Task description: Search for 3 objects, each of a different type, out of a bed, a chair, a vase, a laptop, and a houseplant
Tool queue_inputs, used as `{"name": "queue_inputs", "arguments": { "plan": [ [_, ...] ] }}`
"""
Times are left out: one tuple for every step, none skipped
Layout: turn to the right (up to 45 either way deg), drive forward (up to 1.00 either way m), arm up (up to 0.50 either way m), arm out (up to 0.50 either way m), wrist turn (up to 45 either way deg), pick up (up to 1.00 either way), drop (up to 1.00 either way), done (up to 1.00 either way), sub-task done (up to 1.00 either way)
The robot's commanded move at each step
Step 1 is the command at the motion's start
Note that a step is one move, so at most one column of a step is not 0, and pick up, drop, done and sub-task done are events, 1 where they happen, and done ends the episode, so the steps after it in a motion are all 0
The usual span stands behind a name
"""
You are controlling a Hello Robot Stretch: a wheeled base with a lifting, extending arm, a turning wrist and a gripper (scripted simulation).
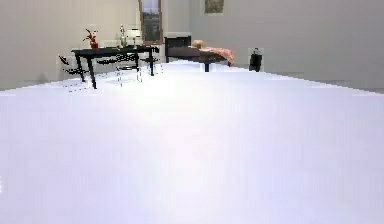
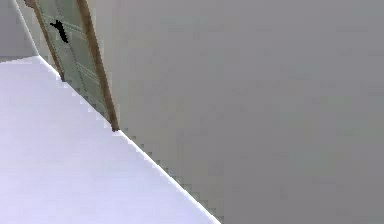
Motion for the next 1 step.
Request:
{"name": "queue_inputs", "arguments": {
  "plan": [
    [-18.0,0.0,0.0,0.0,0.0,0.0,0.0,0.0,0.0]
  ]
}}
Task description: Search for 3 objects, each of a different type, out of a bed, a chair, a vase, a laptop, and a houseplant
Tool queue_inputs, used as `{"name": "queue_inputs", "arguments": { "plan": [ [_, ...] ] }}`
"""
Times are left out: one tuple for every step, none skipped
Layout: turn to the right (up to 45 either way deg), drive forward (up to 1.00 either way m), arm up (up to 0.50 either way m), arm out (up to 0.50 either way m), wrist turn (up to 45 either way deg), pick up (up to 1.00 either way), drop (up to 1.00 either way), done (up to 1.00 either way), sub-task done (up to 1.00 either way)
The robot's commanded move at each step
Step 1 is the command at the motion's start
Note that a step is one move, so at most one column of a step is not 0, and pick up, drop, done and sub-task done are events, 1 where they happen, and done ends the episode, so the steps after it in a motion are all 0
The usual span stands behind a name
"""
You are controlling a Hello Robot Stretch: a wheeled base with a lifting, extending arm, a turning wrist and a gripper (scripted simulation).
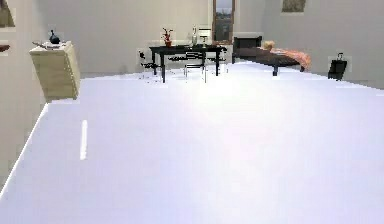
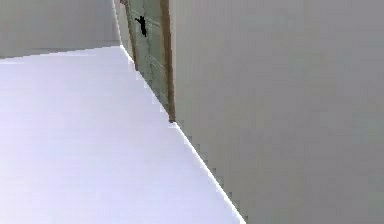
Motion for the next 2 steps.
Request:
{"name": "queue_inputs", "arguments": {
  "plan": [
    [0.0,1.0,0.0,0.0,0.0,0.0,0.0,0.0,0.0],
    [0.0,1.0,0.0,0.0,0.0,0.0,0.0,0.0,0.0]
  ]
}}
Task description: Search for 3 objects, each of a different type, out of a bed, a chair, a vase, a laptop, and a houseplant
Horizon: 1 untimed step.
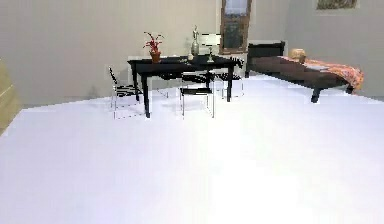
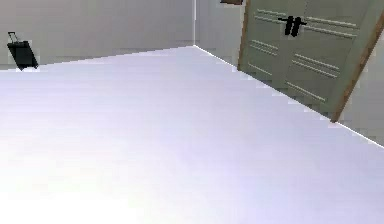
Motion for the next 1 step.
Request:
{"name": "queue_inputs", "arguments": {
  "plan": [
    [-3.0,0.0,0.0,0.0,0.0,0.0,0.0,0.0,0.0]
  ]
}}
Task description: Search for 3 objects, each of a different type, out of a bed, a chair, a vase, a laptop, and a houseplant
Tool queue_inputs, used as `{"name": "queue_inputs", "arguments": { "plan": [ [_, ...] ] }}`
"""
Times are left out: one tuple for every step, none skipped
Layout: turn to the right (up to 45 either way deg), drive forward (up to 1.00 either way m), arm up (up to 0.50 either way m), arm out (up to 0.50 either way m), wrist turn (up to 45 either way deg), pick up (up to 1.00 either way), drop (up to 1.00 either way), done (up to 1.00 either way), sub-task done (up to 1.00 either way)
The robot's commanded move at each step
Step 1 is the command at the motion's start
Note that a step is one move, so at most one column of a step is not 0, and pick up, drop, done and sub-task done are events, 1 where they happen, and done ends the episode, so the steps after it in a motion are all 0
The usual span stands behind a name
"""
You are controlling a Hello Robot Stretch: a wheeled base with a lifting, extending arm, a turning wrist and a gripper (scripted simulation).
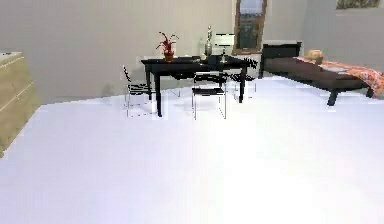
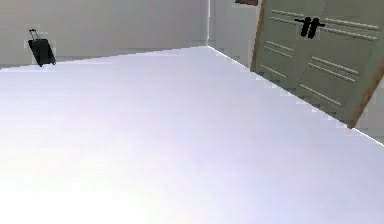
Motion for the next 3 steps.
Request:
{"name": "queue_inputs", "arguments": {
  "plan": [
    [0.0,1.0,0.0,0.0,0.0,0.0,0.0,0.0,0.0],
    [0.0,0.9,0.0,0.0,0.0,0.0,0.0,0.0,0.0],
    [12.0,0.0,0.0,0.0,0.0,0.0,0.0,0.0,0.0]
  ]
}}
